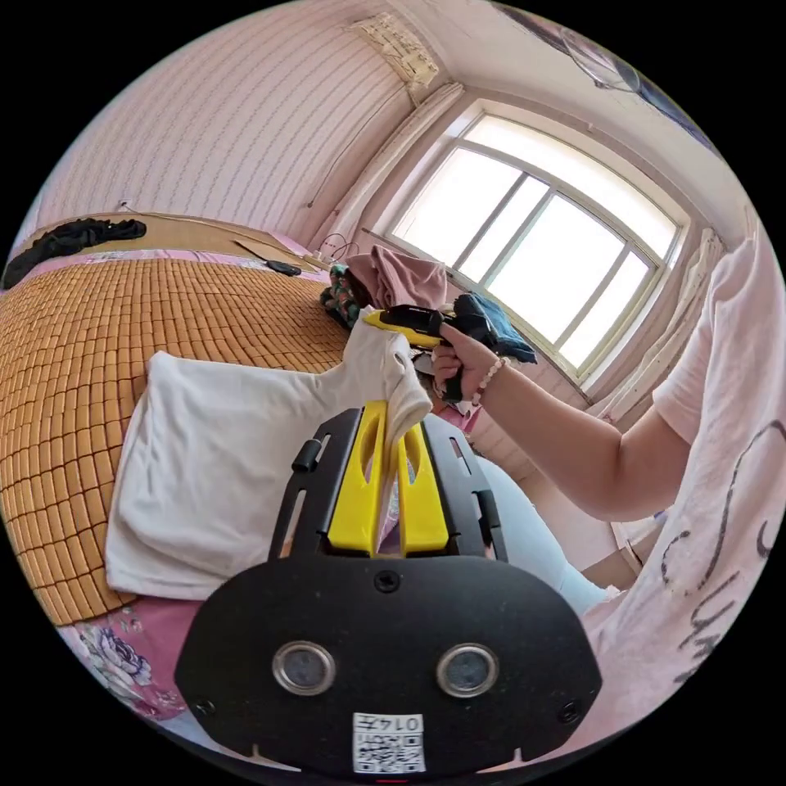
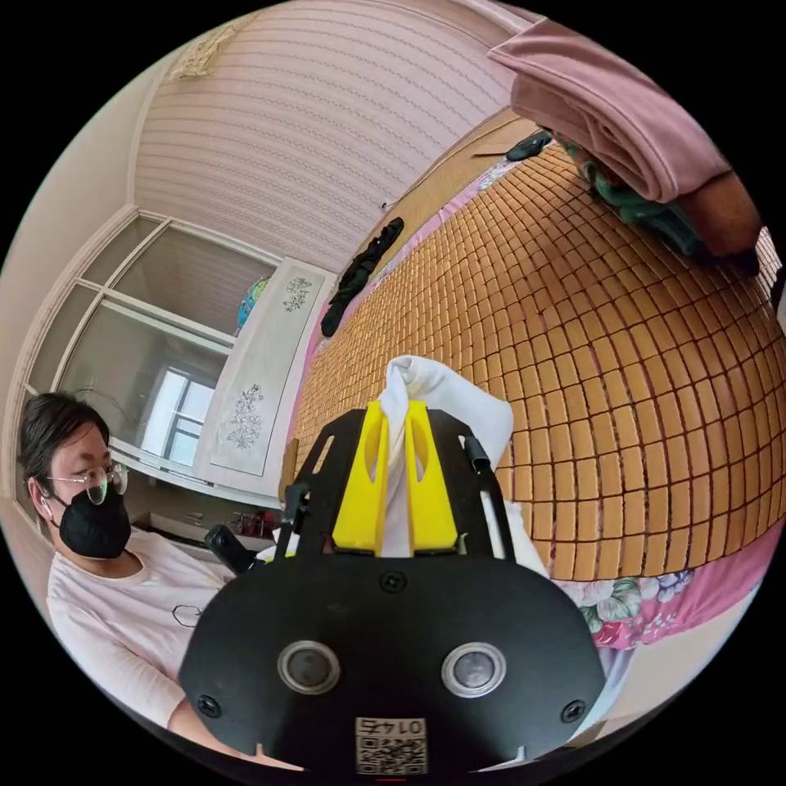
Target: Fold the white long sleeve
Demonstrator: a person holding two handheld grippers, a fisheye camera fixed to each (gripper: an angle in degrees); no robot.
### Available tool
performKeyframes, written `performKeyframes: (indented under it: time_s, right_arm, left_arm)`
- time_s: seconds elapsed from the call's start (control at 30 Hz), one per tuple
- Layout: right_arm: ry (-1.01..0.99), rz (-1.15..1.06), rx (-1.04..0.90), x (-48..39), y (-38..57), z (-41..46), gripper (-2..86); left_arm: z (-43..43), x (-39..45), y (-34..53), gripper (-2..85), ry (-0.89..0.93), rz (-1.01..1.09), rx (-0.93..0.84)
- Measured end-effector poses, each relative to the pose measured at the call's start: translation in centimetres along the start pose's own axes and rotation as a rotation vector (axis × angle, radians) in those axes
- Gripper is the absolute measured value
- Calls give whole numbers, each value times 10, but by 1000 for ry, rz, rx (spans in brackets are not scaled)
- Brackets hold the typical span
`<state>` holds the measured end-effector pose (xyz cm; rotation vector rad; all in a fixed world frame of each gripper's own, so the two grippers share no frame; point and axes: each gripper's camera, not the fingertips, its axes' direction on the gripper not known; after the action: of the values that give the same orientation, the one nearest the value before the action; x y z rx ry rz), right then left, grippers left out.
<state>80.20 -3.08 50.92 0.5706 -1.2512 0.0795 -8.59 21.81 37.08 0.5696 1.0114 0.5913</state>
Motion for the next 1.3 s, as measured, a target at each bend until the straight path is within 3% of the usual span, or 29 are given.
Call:
performKeyframes:
  time_s: [0.13,0.37,0.5,0.6,0.77,0.97,1.23,1.3]
  right_arm:
    - [-4,-83,-126,-43,-13,130,35]
    - [137,-187,-285,-76,-3,326,76]
    - [226,-310,-269,-83,14,351,77]
    - [340,-420,-290,-77,29,373,78]
    - [505,-580,-473,-49,61,446,136]
    - [454,-678,-600,-20,104,499,112]
    - [415,-753,-565,3,158,497,42]
    - [379,-753,-517,9,167,482,37]
  left_arm:
    - [-41,-55,-5,-8,-191,-150,29]
    - [-45,-125,-3,11,-373,-310,-6]
    - [-46,-160,-3,52,-353,-448,-90]
    - [-61,-161,-5,49,-456,-465,-84]
    - [-76,-153,-9,73,-445,-483,-86]
    - [-39,-120,-29,128,-412,-396,-125]
    - [10,-63,-58,69,-574,-182,-223]
    - [13,-57,-60,46,-494,-199,-217]
